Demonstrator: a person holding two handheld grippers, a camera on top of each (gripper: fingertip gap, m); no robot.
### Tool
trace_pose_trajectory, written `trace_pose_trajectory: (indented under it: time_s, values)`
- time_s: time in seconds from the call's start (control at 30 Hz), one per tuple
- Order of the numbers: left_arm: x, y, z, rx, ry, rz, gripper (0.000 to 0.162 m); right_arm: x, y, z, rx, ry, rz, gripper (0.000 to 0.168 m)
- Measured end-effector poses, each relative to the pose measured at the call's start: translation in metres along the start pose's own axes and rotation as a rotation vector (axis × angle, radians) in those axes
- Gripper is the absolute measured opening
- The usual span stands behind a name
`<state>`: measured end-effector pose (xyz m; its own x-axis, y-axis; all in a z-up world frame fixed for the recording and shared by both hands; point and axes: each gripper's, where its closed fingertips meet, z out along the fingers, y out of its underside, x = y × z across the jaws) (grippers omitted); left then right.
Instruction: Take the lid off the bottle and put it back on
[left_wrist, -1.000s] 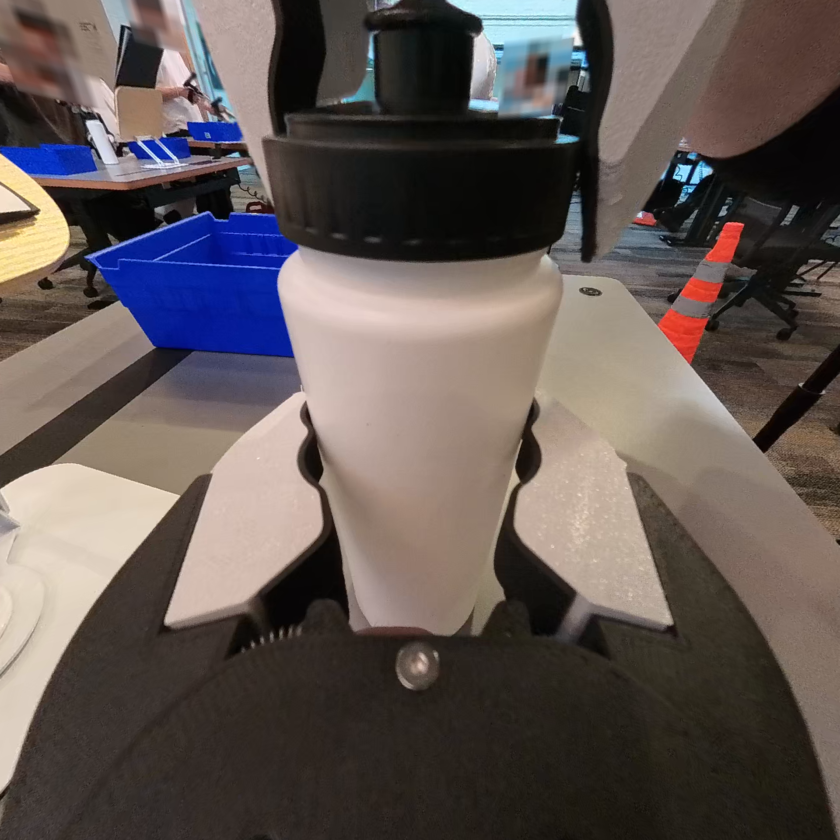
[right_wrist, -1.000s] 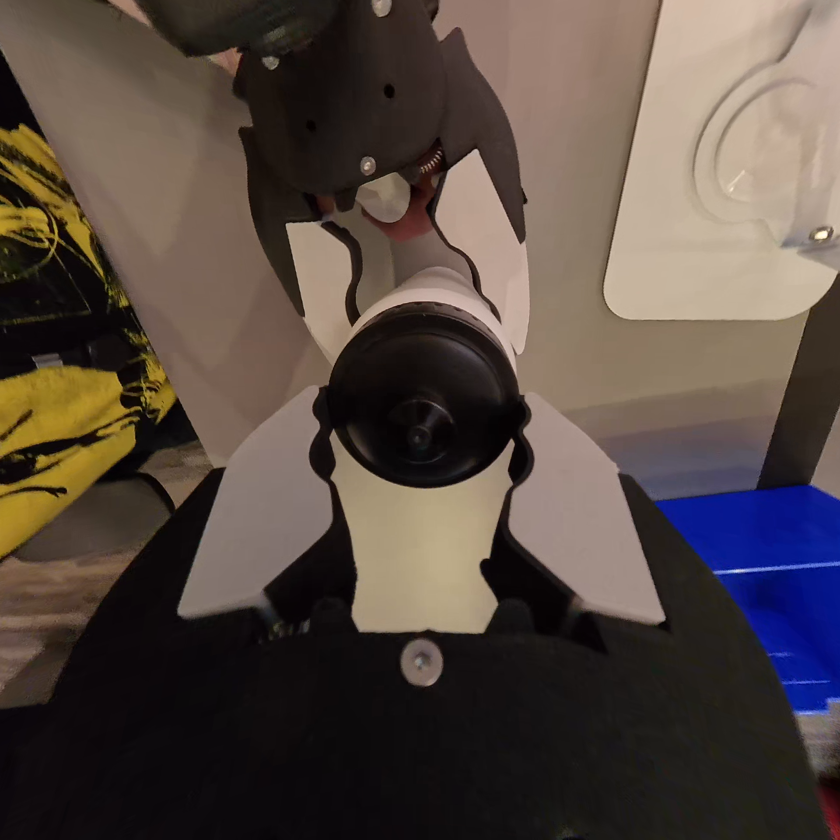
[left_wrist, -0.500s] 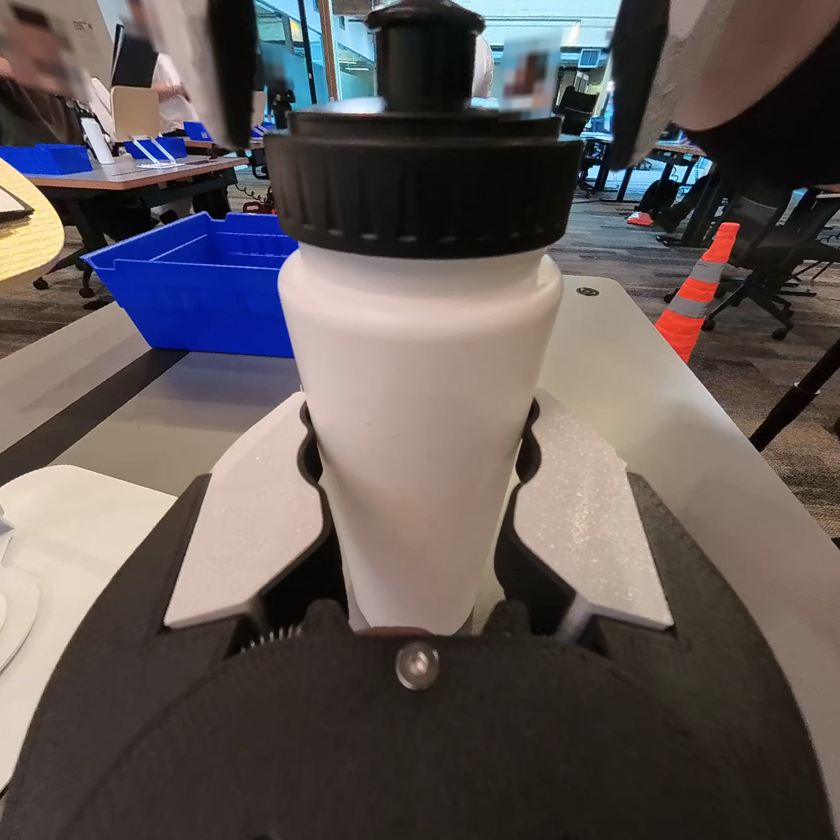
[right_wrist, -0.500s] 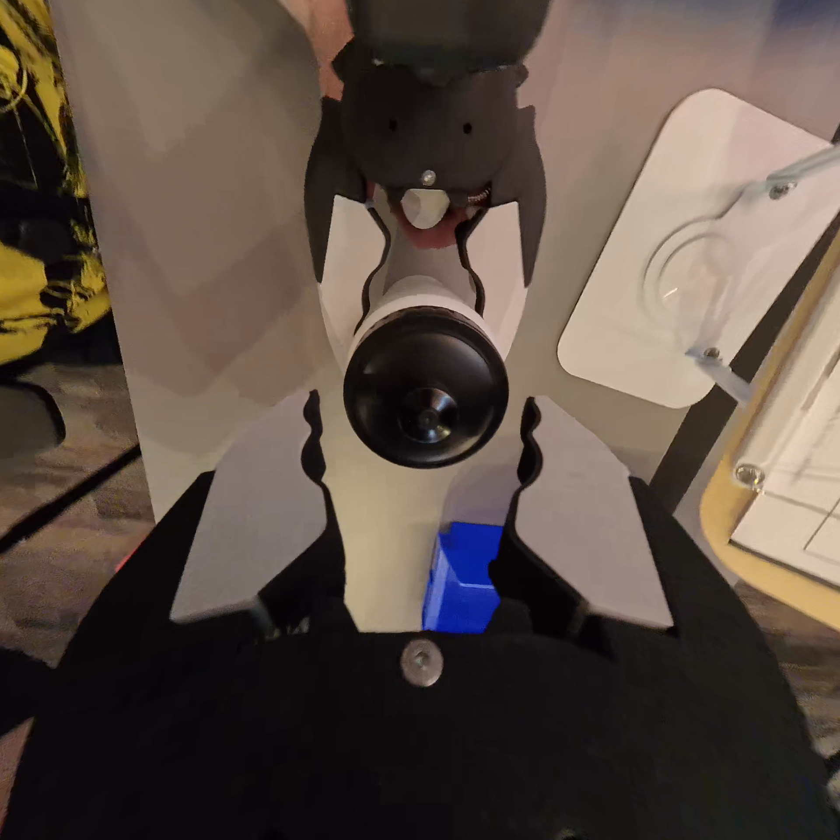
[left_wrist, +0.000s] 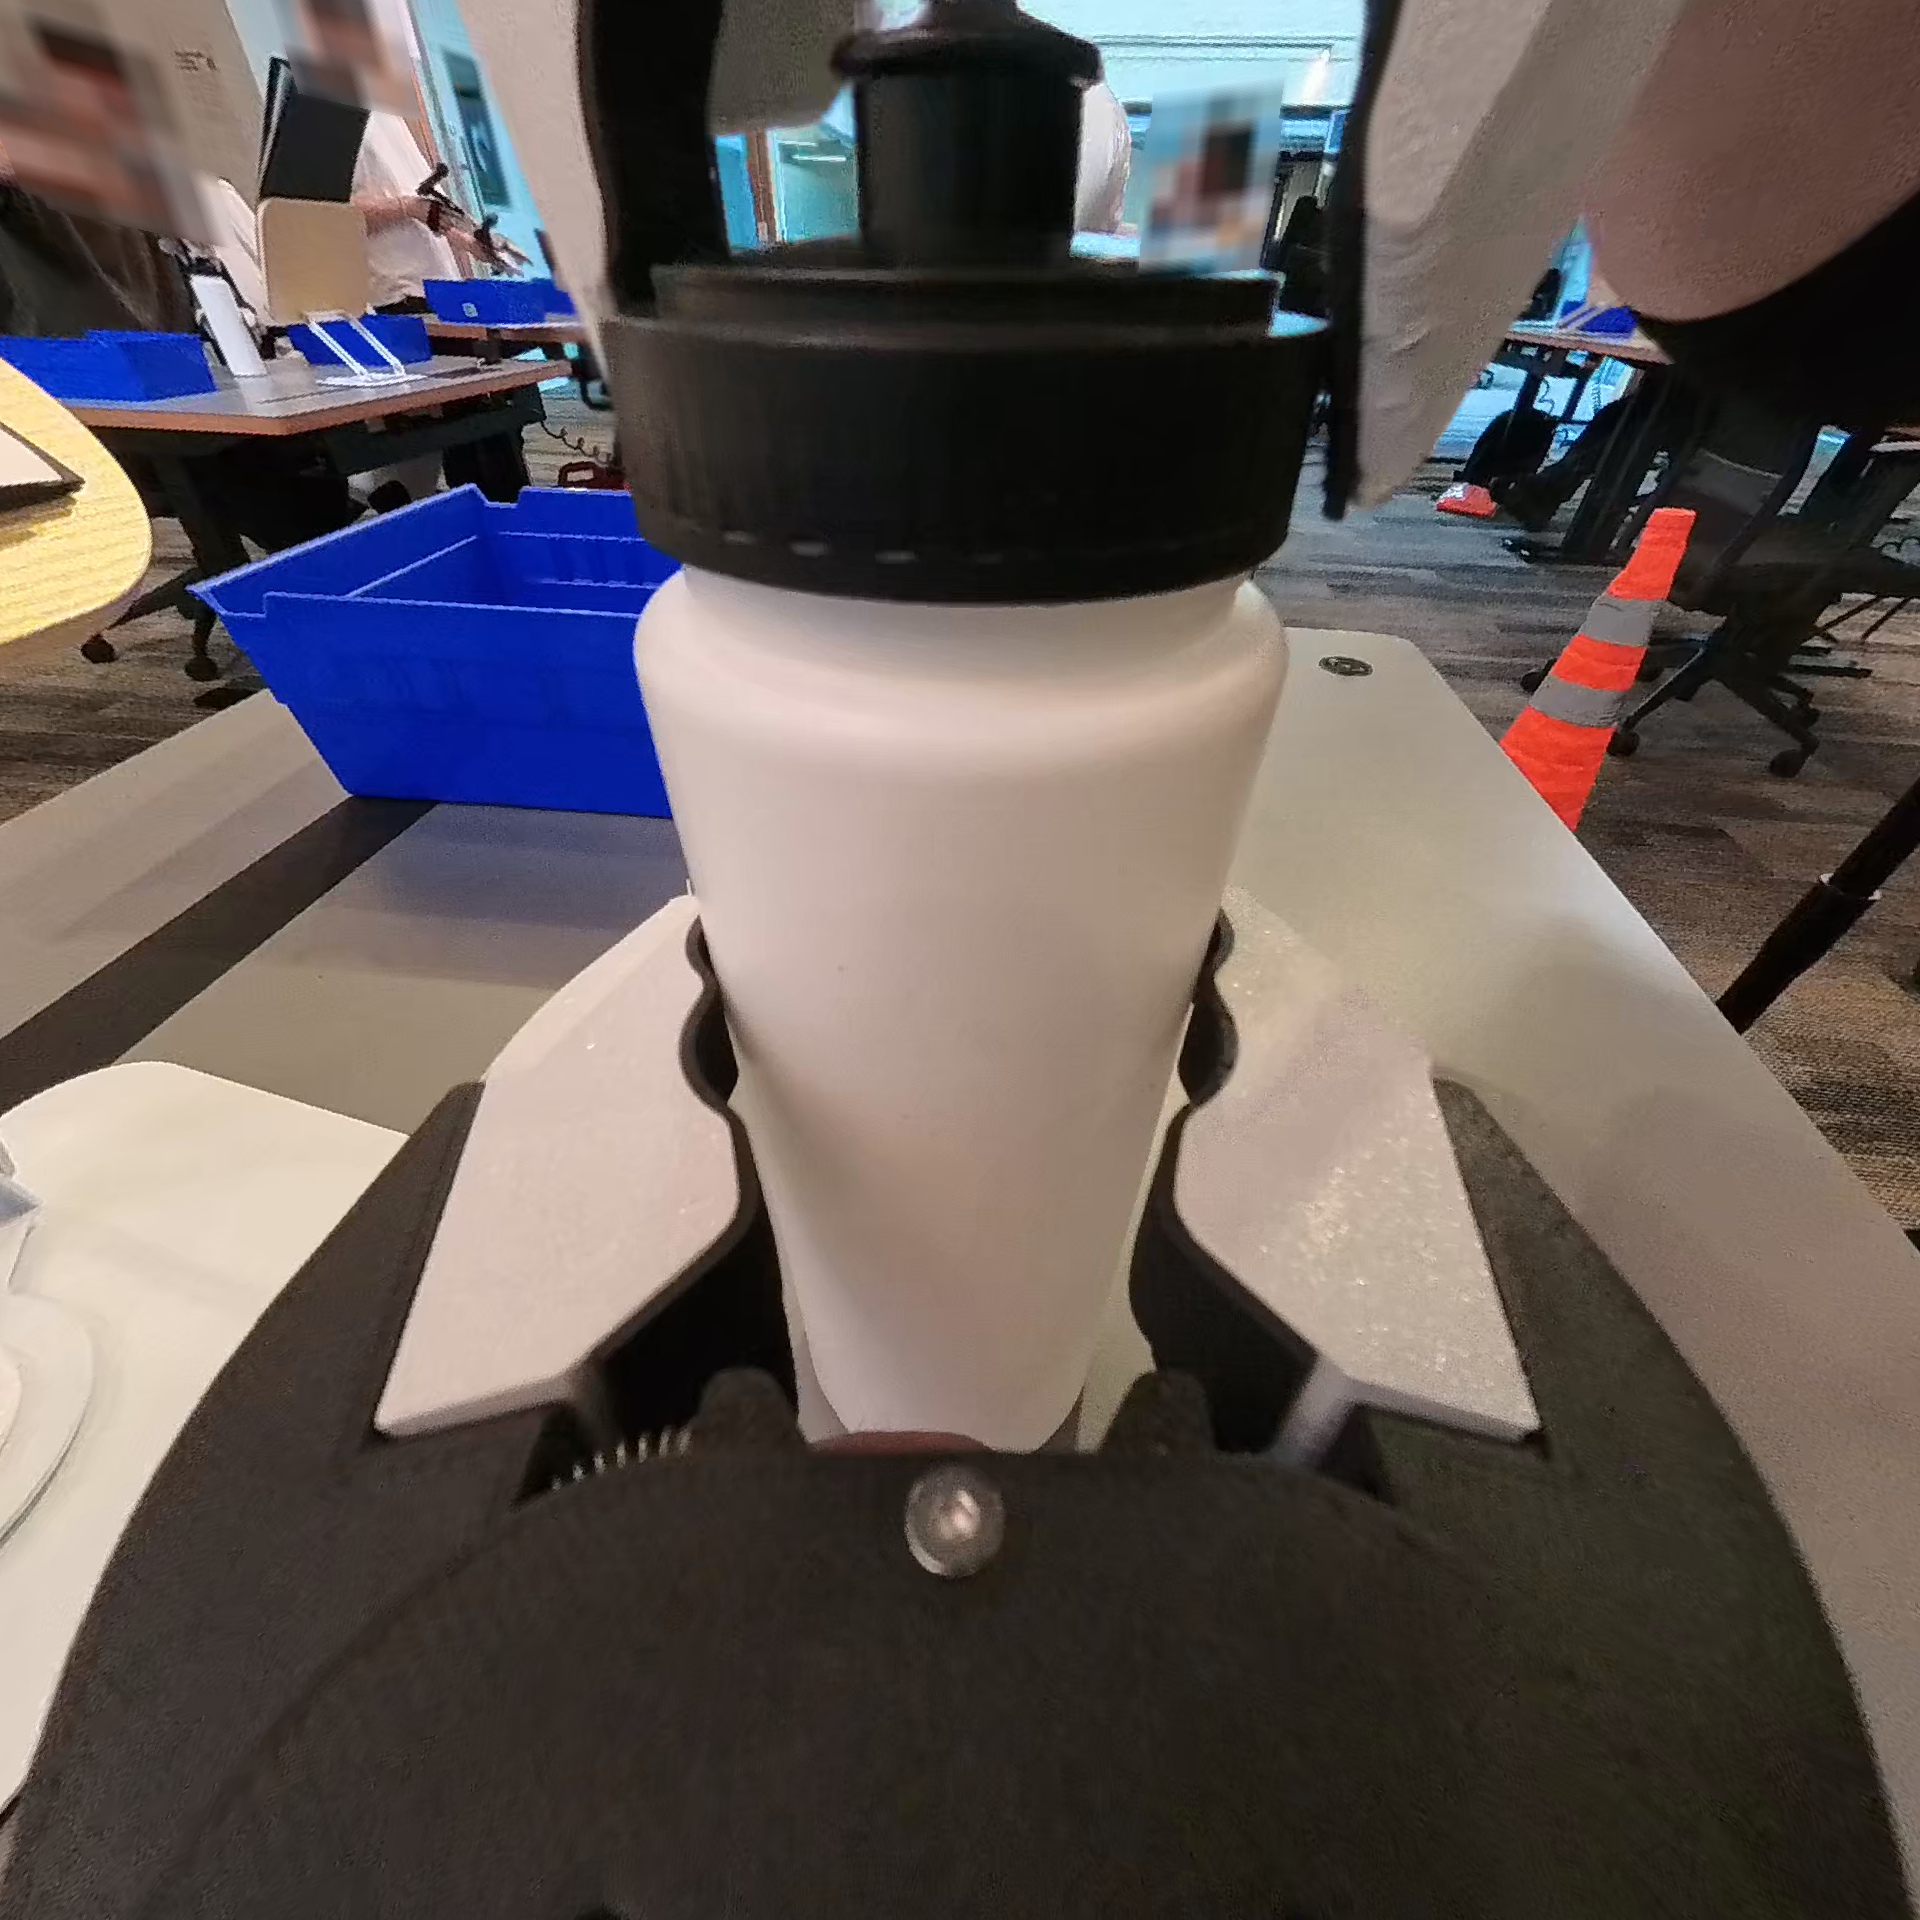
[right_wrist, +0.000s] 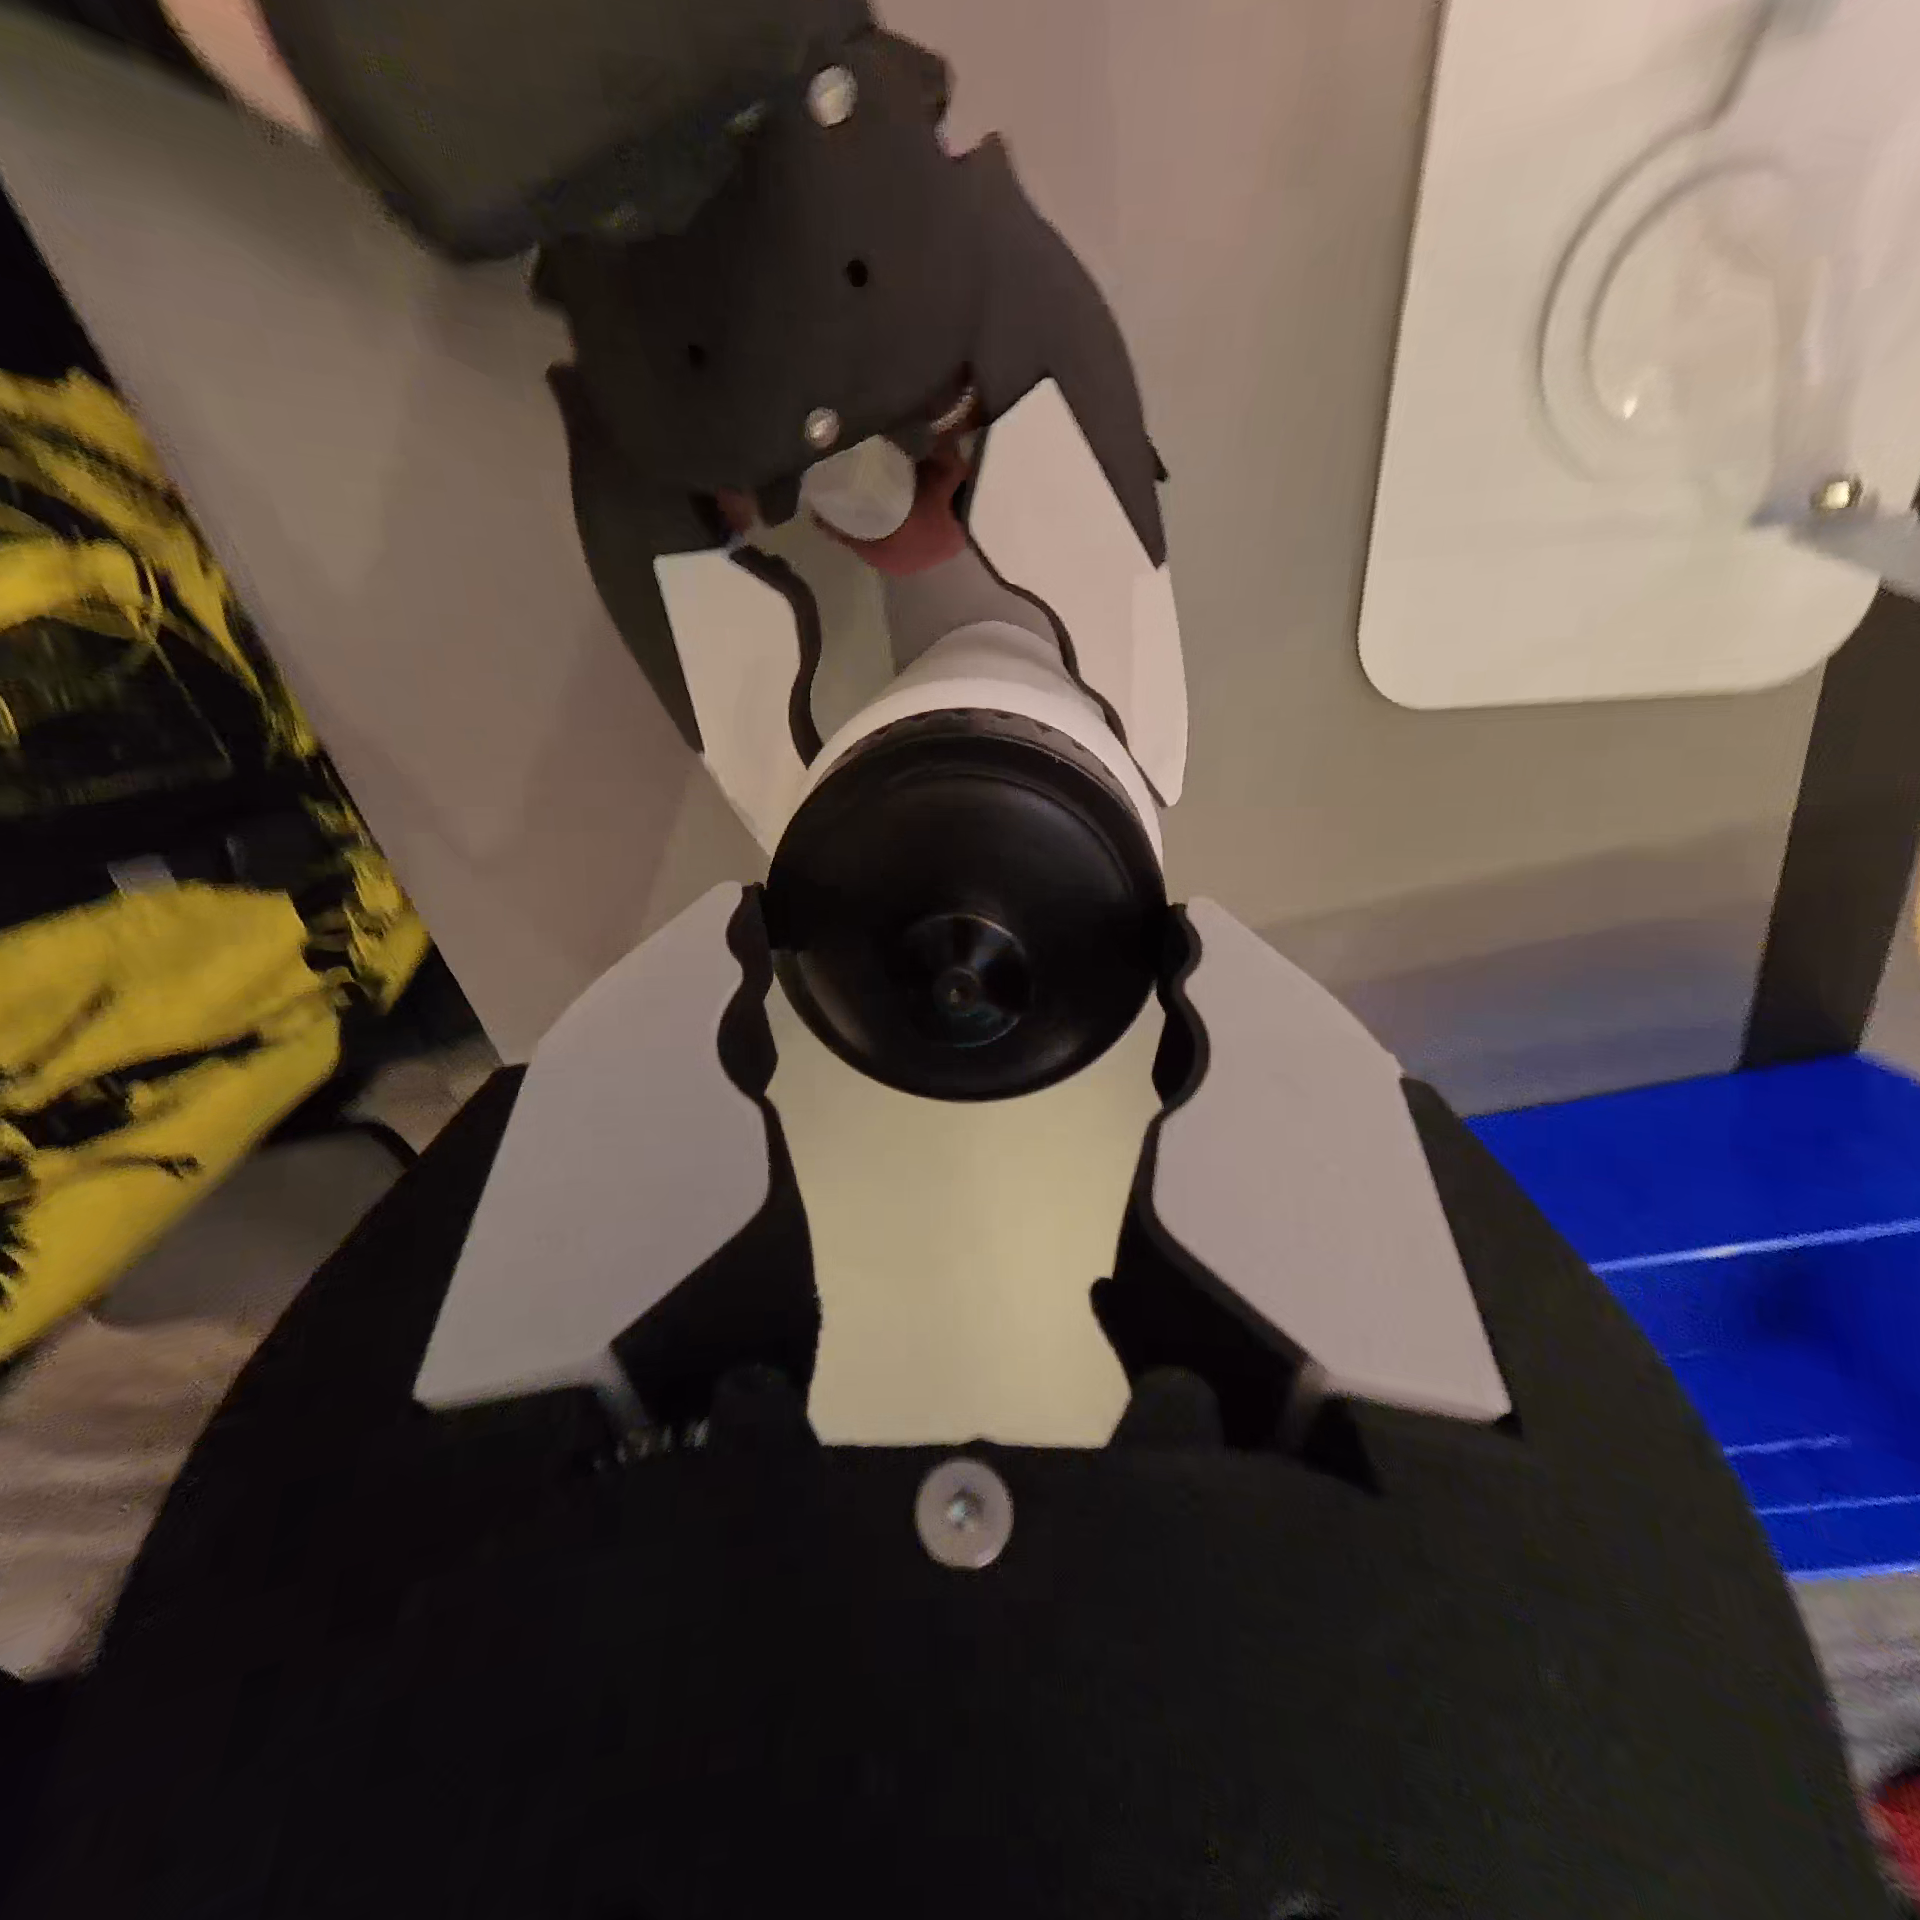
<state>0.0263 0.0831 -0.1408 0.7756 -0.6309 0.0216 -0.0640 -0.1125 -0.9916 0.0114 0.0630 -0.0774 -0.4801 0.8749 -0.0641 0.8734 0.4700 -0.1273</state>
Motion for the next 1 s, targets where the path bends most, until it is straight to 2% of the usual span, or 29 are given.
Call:
trace_pose_trajectory:
  time_s: [0.1,0.2,0.23,0.27,0.3,0.5,0.67,0.8,1.0]
  values:
    - [0.0,0.0,0.0,0.0,0.001,0.002,0.085,0.0,-0.001,0.0,0.06,0.033,0.141,0.073]
    - [0.001,0.0,0.0,-0.001,0.002,0.002,0.085,-0.001,0.0,0.0,0.071,0.053,0.121,0.073]
    - [0.001,0.0,0.001,-0.001,0.001,0.0,0.085,-0.001,0.003,0.001,0.053,0.055,0.087,0.076]
    - [0.001,0.0,0.001,0.0,0.001,-0.001,0.085,0.001,0.004,0.001,0.043,0.064,0.058,0.091]
    - [0.001,0.0,0.001,0.001,0.002,0.0,0.085,0.002,0.003,0.0,0.04,0.07,0.026,0.098]
    - [0.001,0.0,0.001,0.003,0.005,-0.001,0.085,0.004,-0.001,-0.005,0.003,0.056,-0.3,0.097]
    - [0.001,0.0,0.001,0.003,0.007,-0.001,0.085,0.001,0.004,0.005,-0.071,-0.038,-0.373,0.077]
    - [0.001,0.0,0.001,0.004,0.006,-0.003,0.085,0.0,0.004,0.006,-0.067,-0.057,-0.259,0.076]
    - [0.001,0.0,0.001,0.006,0.004,-0.003,0.085,-0.002,0.004,0.007,-0.002,-0.035,0.142,0.077]
